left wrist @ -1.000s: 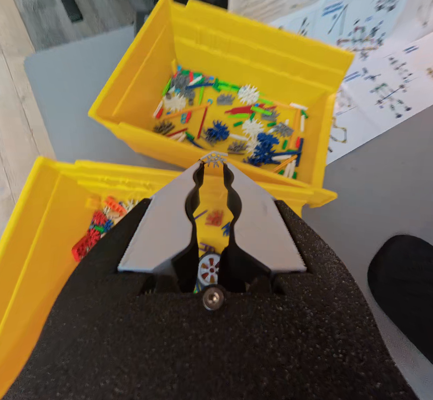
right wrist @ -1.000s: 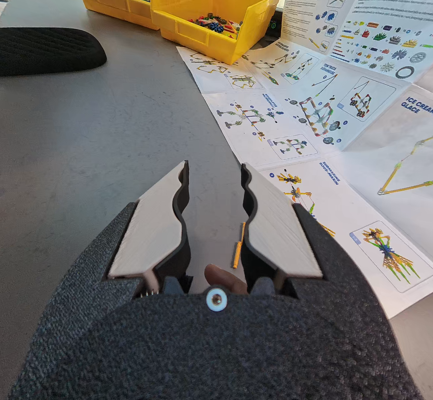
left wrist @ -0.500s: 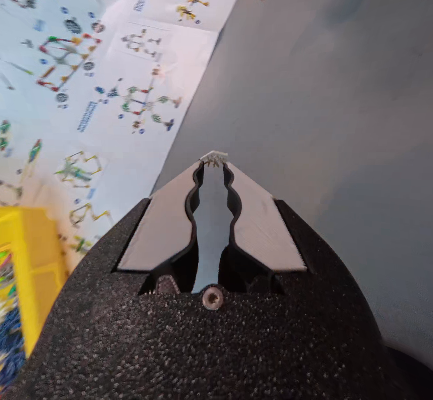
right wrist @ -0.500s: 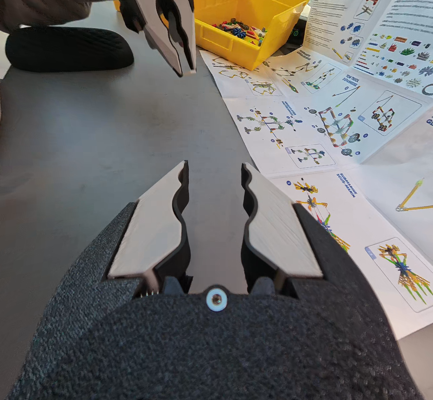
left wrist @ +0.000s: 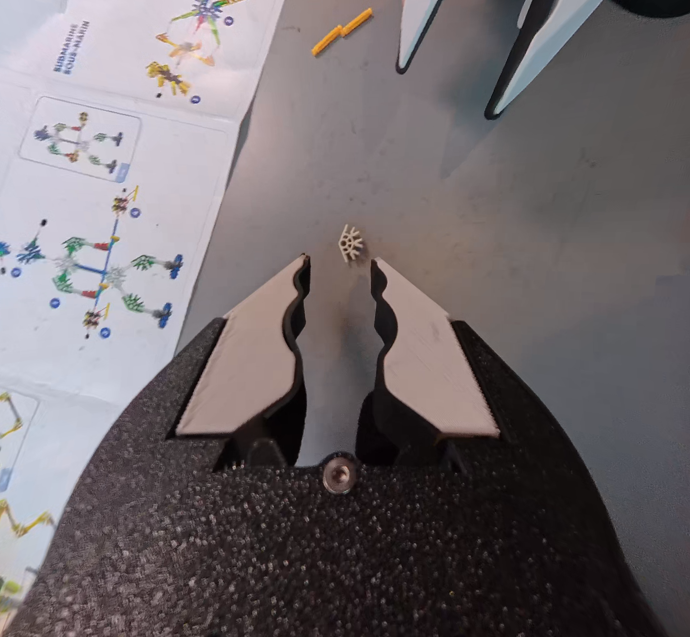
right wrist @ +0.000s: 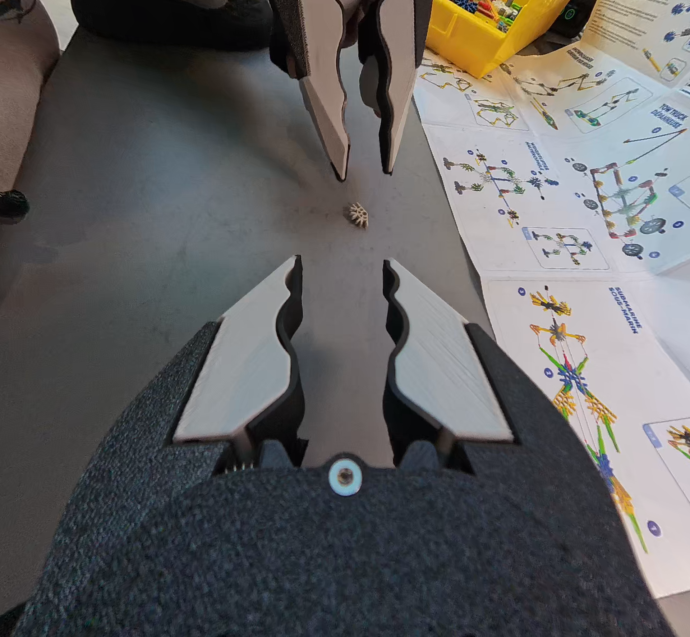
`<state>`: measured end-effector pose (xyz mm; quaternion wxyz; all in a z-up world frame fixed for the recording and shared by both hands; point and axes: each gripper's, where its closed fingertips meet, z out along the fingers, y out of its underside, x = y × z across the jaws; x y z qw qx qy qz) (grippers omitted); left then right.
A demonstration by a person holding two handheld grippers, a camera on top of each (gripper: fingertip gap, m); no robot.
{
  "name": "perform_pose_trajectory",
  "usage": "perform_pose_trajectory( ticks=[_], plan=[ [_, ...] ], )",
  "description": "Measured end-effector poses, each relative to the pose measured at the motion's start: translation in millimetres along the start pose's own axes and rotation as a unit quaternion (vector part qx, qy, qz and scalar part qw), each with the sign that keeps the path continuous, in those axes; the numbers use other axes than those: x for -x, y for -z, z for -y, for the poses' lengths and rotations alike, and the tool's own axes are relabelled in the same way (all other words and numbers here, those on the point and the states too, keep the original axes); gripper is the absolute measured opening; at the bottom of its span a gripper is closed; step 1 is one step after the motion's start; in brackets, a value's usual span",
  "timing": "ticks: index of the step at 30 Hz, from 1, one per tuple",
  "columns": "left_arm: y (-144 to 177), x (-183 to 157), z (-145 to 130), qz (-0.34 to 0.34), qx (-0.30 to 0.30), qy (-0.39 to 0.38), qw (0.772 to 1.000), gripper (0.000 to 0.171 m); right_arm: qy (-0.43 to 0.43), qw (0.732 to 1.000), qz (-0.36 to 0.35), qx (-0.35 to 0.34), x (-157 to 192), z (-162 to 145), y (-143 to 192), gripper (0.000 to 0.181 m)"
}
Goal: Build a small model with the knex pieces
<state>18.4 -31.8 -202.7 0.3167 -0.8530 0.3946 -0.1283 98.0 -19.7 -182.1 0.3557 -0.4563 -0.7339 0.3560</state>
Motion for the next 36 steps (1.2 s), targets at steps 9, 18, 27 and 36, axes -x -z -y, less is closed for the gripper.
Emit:
perform_pose_trajectory(
  ticks=[9, 18, 27, 36],
  plan=[
    [160.0, 128.2, -67.2, 0.246, -0.063, 0.125, 0.959, 0.036, -0.013, 1.000, -0.020, -0.005, -12.0, -1.4, 5.7, 0.042],
    [362.2, 212.9, -246.7, 0.456, 0.081, 0.252, 0.850, 0.026, -0.007, 1.000, -0.015, 0.000, -8.1, 0.9, 2.6, 0.042],
    [332.7, 199.5, -394.9, 0.297, 0.261, 0.401, 0.826, 0.024, -0.024, 1.000, -0.014, -0.006, -9.7, 2.3, -0.3, 0.042],
    [316.9, 203.8, -411.2, 0.242, 0.260, 0.485, 0.799, 0.024, -0.040, 0.999, -0.011, -0.022, -12.2, 7.0, 2.0, 0.042]
  ],
)
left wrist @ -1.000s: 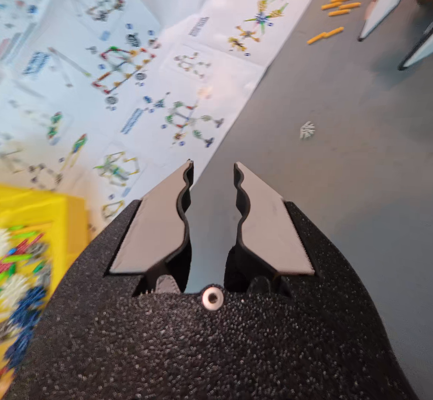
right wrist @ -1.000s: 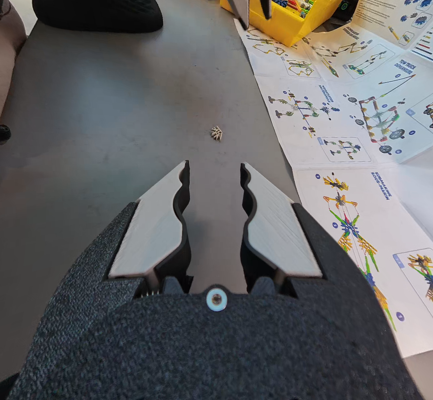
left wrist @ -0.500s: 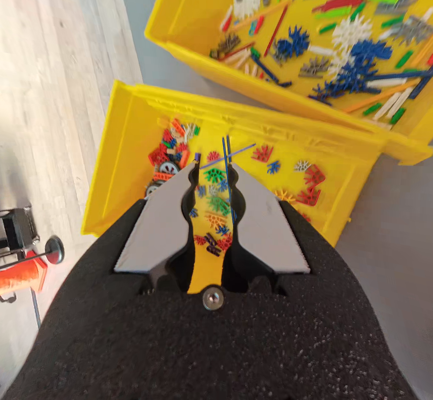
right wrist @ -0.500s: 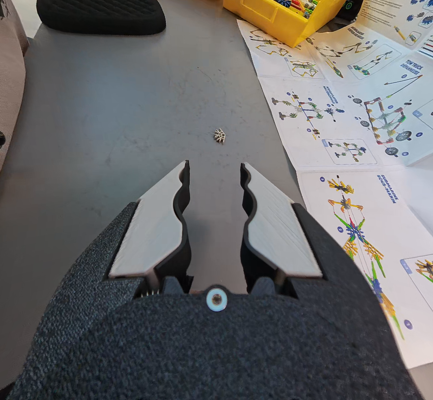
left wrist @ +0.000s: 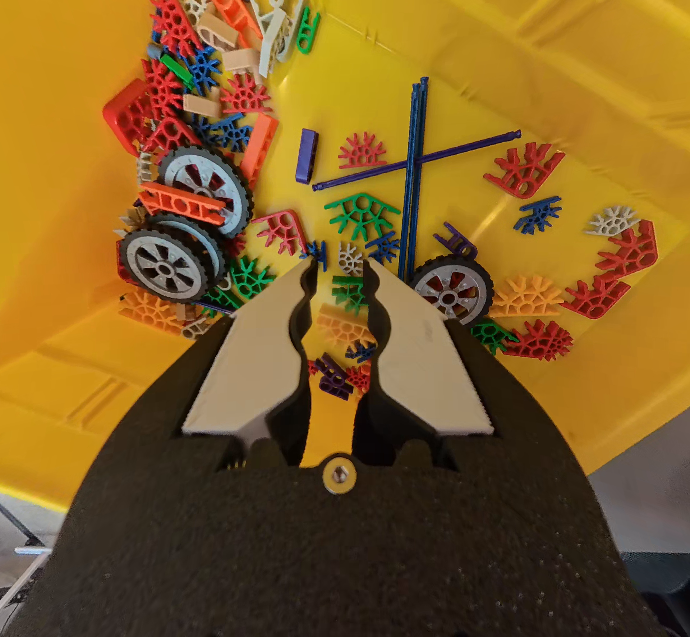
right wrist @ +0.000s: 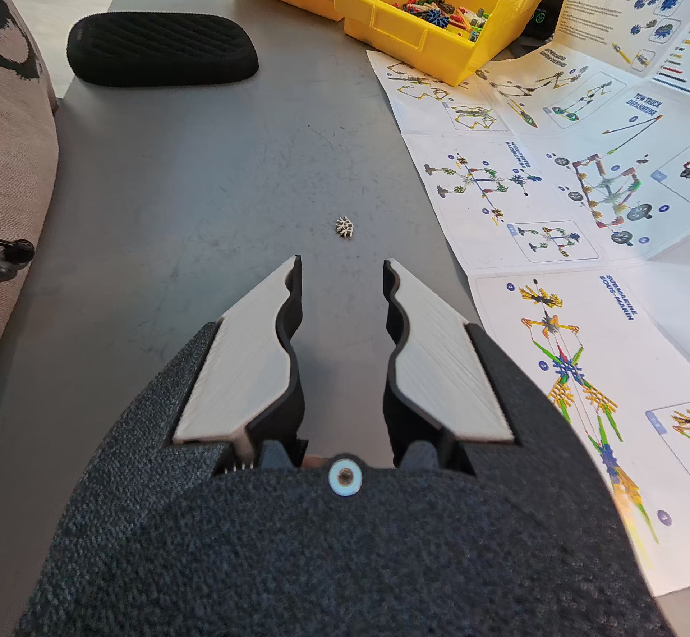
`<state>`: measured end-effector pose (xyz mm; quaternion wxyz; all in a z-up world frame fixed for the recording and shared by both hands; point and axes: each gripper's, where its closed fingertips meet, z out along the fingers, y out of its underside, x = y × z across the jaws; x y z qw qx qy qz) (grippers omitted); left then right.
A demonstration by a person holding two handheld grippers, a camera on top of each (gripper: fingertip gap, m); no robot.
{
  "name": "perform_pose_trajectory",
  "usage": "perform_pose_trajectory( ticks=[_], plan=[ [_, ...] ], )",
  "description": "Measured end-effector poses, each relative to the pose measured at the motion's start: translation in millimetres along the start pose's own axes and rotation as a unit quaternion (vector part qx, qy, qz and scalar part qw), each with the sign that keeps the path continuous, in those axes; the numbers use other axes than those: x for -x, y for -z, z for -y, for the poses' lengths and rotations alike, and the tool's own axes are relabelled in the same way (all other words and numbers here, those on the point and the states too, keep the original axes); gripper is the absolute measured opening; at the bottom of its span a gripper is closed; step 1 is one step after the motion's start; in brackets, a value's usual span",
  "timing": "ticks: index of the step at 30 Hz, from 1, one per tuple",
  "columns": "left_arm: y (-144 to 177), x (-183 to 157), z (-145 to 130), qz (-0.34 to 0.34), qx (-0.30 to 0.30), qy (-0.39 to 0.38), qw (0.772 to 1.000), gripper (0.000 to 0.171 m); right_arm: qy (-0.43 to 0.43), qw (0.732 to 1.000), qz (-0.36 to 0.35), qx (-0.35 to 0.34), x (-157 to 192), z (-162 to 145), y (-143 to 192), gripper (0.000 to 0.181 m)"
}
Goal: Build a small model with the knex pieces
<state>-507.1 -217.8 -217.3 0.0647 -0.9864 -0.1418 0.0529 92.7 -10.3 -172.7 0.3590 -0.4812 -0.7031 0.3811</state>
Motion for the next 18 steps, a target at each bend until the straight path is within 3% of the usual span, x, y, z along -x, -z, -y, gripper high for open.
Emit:
perform_pose_trajectory(
  ticks=[11, 18],
  plan=[
    [5.4, -19.2, 0.2, -0.037, 0.009, 0.037, 0.999, 0.018, -0.009, 1.000, 0.002, -0.012, -2.0, 2.5, 3.2, 0.042],
    [-0.3, -7.5, -3.2, -0.042, 0.002, 0.048, 0.998, 0.017, -0.009, 1.000, 0.001, -0.011, -2.0, 2.1, 3.1, 0.042]
  ],
)
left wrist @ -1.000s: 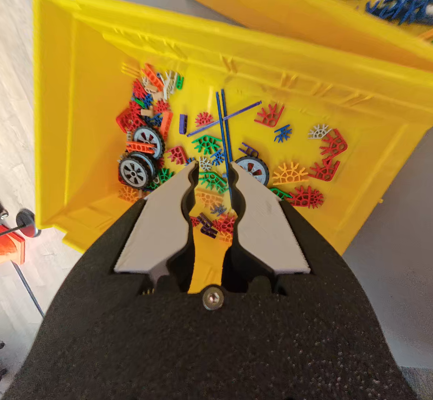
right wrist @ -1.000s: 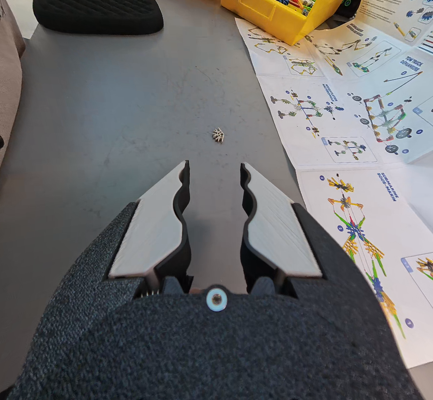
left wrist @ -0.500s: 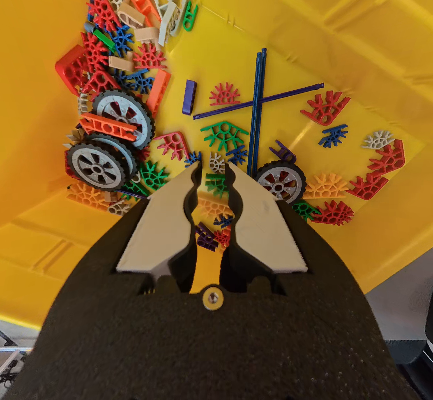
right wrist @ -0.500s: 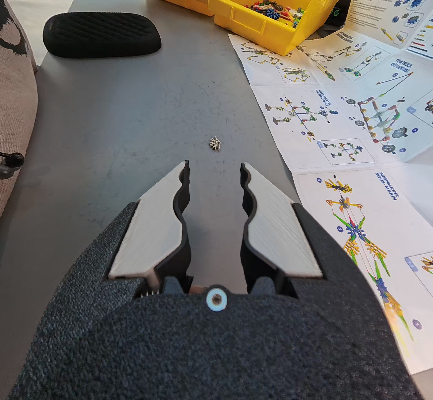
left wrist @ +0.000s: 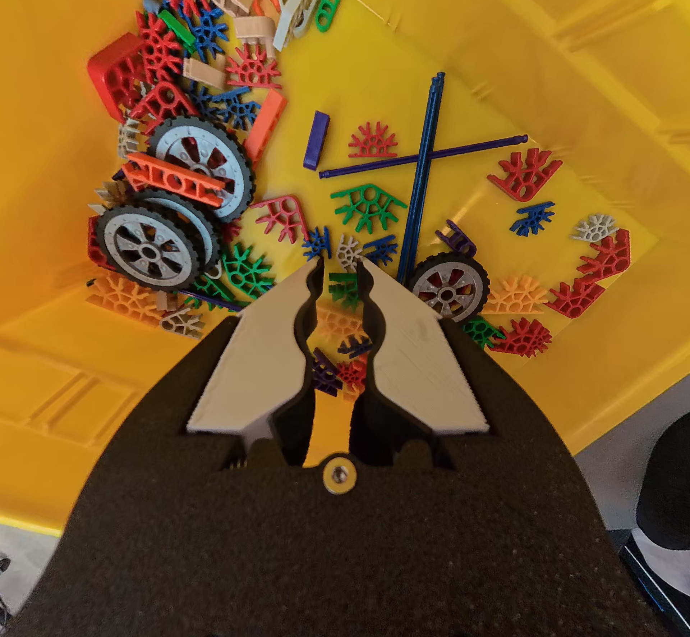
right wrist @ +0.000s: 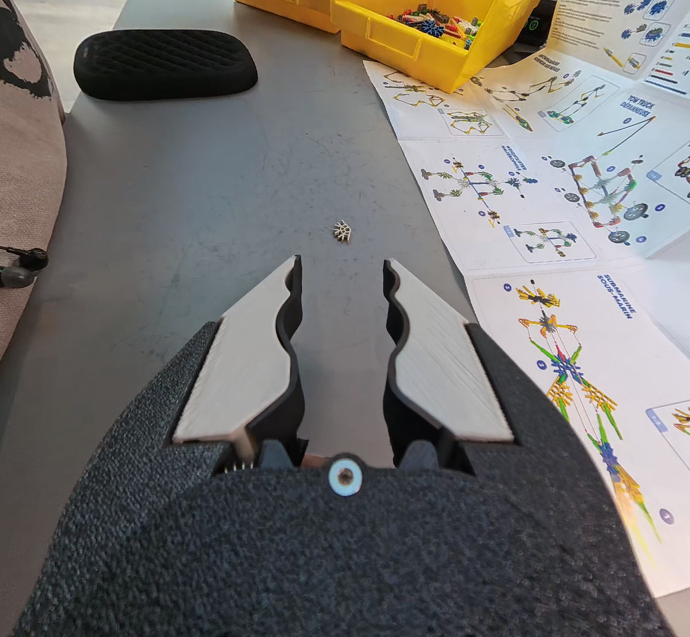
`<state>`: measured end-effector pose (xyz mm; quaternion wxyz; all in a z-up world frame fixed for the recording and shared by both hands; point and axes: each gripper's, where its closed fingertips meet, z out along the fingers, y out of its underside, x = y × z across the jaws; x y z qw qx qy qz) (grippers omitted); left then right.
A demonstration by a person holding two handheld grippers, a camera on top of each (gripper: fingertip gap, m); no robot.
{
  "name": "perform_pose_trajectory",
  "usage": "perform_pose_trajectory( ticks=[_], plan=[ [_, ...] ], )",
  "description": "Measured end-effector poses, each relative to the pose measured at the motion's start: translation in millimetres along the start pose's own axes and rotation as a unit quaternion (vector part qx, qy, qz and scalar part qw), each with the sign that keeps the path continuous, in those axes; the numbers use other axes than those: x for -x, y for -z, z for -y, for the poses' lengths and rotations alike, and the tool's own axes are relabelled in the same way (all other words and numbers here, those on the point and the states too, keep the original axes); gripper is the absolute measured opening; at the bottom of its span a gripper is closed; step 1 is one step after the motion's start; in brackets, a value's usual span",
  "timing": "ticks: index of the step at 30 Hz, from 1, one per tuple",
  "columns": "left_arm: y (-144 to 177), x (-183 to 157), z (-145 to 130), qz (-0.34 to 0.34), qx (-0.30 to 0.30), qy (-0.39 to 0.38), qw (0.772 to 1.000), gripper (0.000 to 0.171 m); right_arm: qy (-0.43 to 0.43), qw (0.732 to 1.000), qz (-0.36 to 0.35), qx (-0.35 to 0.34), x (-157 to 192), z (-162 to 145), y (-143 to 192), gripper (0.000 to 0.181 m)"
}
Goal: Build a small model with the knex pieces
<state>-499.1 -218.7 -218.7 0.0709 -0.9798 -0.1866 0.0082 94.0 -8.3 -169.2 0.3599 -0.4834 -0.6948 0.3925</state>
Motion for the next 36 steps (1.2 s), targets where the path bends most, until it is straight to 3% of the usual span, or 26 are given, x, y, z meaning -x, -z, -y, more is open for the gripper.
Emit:
perform_pose_trajectory(
  ticks=[4, 6, 12, 22, 27, 31, 33, 36],
  plan=[
    [-2.8, -1.8, 1.2, -0.016, -0.008, -0.019, 1.000, 0.037, 0.001, 1.000, 0.000, 0.002, 0.5, -0.5, -0.2, 0.042],
    [-2.8, 2.9, 4.8, -0.015, -0.021, -0.017, 1.000, 0.037, 0.000, 1.000, -0.001, 0.001, 0.1, -0.4, 0.0, 0.042],
    [-8.3, 17.8, -1.8, -0.015, -0.010, -0.011, 1.000, 0.025, -0.001, 1.000, -0.002, 0.000, -0.3, -0.1, 0.6, 0.042],
    [-10.2, 14.9, -4.7, -0.010, 0.000, -0.012, 1.000, 0.015, -0.001, 1.000, -0.001, 0.001, 0.0, -0.3, 0.4, 0.042],
    [8.3, 10.6, 5.1, 0.032, -0.040, -0.038, 0.998, 0.010, 0.005, 1.000, -0.002, 0.003, 1.1, -0.9, 0.3, 0.042],
    [68.2, -43.2, 32.9, 0.076, -0.145, -0.128, 0.978, 0.010, 0.004, 1.000, 0.001, 0.004, 1.5, -1.0, 0.2, 0.042],
    [91.8, -104.1, 40.0, 0.064, -0.187, -0.194, 0.961, 0.010, 0.004, 1.000, 0.004, 0.004, 1.8, -1.1, 0.2, 0.042],
    [97.1, -225.7, 33.1, -0.003, -0.212, -0.314, 0.925, 0.010, 0.010, 1.000, 0.005, 0.009, 3.2, -2.6, 0.4, 0.043]
  ],
)
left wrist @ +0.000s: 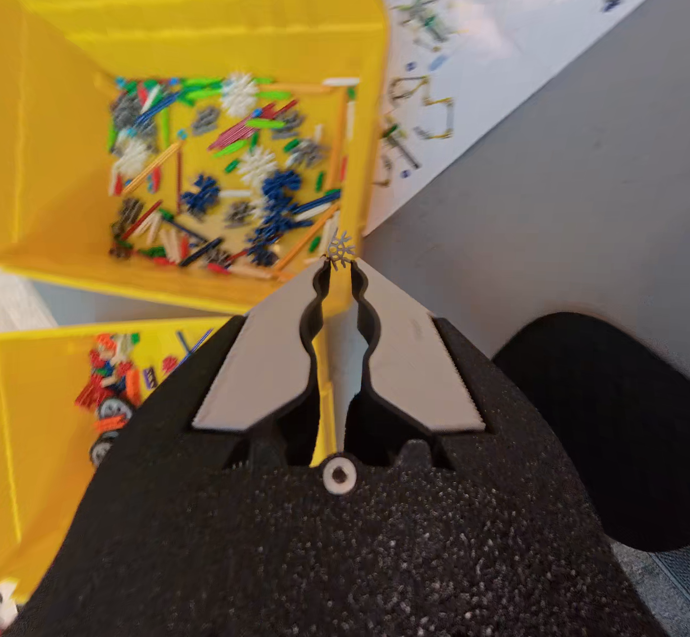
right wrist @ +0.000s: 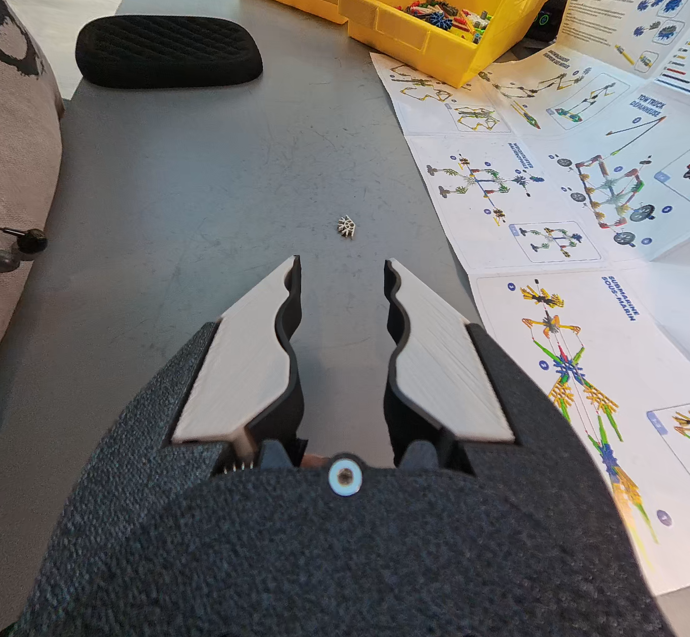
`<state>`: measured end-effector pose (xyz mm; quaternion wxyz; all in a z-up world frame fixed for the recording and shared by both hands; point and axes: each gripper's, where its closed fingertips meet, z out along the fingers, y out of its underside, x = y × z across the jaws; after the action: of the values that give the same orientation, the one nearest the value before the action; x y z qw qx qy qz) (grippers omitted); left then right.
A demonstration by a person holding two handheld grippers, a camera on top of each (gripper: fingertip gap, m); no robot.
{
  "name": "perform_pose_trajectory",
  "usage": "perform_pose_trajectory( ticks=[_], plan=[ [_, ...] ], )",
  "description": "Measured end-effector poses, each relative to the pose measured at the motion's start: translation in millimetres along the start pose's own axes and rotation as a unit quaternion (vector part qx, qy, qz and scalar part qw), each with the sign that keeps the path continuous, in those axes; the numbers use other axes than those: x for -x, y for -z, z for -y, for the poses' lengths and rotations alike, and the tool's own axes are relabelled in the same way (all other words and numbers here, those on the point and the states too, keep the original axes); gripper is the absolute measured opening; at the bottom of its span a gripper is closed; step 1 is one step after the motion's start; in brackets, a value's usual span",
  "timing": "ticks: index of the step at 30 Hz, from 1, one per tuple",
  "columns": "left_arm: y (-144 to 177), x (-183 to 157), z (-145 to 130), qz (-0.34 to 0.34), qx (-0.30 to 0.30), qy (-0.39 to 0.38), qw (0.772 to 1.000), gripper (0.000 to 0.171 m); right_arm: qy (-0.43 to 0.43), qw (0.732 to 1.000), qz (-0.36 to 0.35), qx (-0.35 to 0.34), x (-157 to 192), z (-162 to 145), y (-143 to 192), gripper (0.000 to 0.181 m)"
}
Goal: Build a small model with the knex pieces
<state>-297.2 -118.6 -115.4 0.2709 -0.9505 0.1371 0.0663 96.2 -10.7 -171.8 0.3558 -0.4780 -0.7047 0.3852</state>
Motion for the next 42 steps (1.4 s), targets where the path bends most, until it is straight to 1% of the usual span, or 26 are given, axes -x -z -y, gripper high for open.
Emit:
perform_pose_trajectory(
  ticks=[2, 3, 5, 7, 9, 12, 15, 20, 23, 26, 28, 30, 31, 33, 34, 35, 37, 38, 40, 41, 42],
  plan=[
    [-17.4, -71.1, 30.5, -0.052, -0.012, -0.074, 0.996, 0.010, 0.008, 1.000, -0.004, 0.011, 0.9, -3.2, 0.3, 0.045],
    [-29.0, -103.9, 40.9, -0.074, -0.012, -0.110, 0.991, 0.011, 0.013, 1.000, -0.006, 0.016, 1.3, -4.6, 0.8, 0.045],
    [-54.8, -158.9, 58.7, -0.103, -0.011, -0.166, 0.981, 0.010, 0.021, 0.999, -0.010, 0.024, 0.8, -6.8, 2.0, 0.045],
    [-79.0, -202.1, 73.5, -0.126, -0.008, -0.204, 0.971, 0.011, 0.023, 0.999, -0.014, 0.025, -0.4, -7.4, 3.3, 0.045],
    [-98.5, -231.3, 87.4, -0.131, -0.008, -0.235, 0.963, 0.011, 0.023, 0.999, -0.017, 0.027, -1.7, -8.4, 4.4, 0.045],
    [-114.1, -258.5, 104.7, -0.138, -0.012, -0.261, 0.956, 0.011, 0.024, 0.999, -0.020, 0.031, -2.9, -11.1, 4.9, 0.045],
    [-118.5, -272.2, 110.7, -0.150, -0.013, -0.271, 0.951, 0.011, 0.024, 0.999, -0.018, 0.033, -2.3, -12.1, 4.4, 0.045],
    [-119.4, -272.3, 101.3, -0.158, -0.004, -0.260, 0.953, 0.011, 0.031, 0.999, -0.005, 0.033, 4.4, -10.6, 2.4, 0.045],
    [-116.1, -267.9, 96.6, -0.159, -0.012, -0.241, 0.957, 0.014, 0.031, 0.999, 0.002, 0.035, 7.0, -11.8, 0.7, 0.046],
    [-108.3, -255.4, 94.4, -0.147, -0.025, -0.222, 0.964, 0.016, 0.026, 0.999, 0.003, 0.035, 6.6, -13.1, 0.2, 0.046],
    [-99.8, -235.1, 93.7, -0.122, -0.035, -0.205, 0.971, 0.016, 0.023, 0.999, 0.002, 0.032, 5.9, -12.3, 0.8, 0.046],
    [-85.2, -197.4, 89.1, -0.084, -0.037, -0.173, 0.981, 0.017, 0.022, 0.999, 0.003, 0.028, 7.0, -10.3, 1.4, 0.046],
    [-75.5, -169.8, 84.5, -0.054, -0.036, -0.151, 0.986, 0.017, 0.024, 0.999, 0.004, 0.028, 7.7, -9.7, 1.7, 0.046],
    [-49.1, -102.6, 68.8, 0.016, -0.032, -0.093, 0.995, 0.017, 0.028, 0.999, 0.004, 0.028, 9.0, -8.7, 2.3, 0.046],
    [-34.6, -66.6, 54.0, 0.047, -0.024, -0.056, 0.997, 0.017, 0.030, 0.999, 0.005, 0.027, 9.7, -7.9, 2.5, 0.046],
    [-22.1, -33.4, 33.3, 0.068, -0.001, -0.015, 0.998, 0.019, 0.031, 0.999, 0.007, 0.026, 10.8, -6.9, 2.7, 0.046],
    [-1.0, 32.4, -15.3, 0.116, 0.044, 0.060, 0.990, 0.021, 0.033, 0.999, 0.011, 0.023, 13.0, -4.7, 2.8, 0.046],
    [5.5, 56.1, -43.1, 0.121, 0.074, 0.096, 0.985, 0.021, 0.034, 0.999, 0.013, 0.022, 14.1, -4.2, 2.6, 0.046],
    [8.9, 82.5, -101.5, 0.094, 0.148, 0.166, 0.971, 0.021, 0.034, 0.999, 0.016, 0.022, 15.4, -4.0, 1.9, 0.046],
    [7.7, 92.1, -124.4, 0.088, 0.169, 0.189, 0.963, 0.021, 0.034, 0.999, 0.016, 0.023, 15.6, -4.7, 1.5, 0.046],
    [4.0, 92.4, -143.8, 0.065, 0.193, 0.208, 0.957, 0.021, 0.033, 0.999, 0.016, 0.024, 15.4, -5.5, 1.1, 0.046]
  ],
)
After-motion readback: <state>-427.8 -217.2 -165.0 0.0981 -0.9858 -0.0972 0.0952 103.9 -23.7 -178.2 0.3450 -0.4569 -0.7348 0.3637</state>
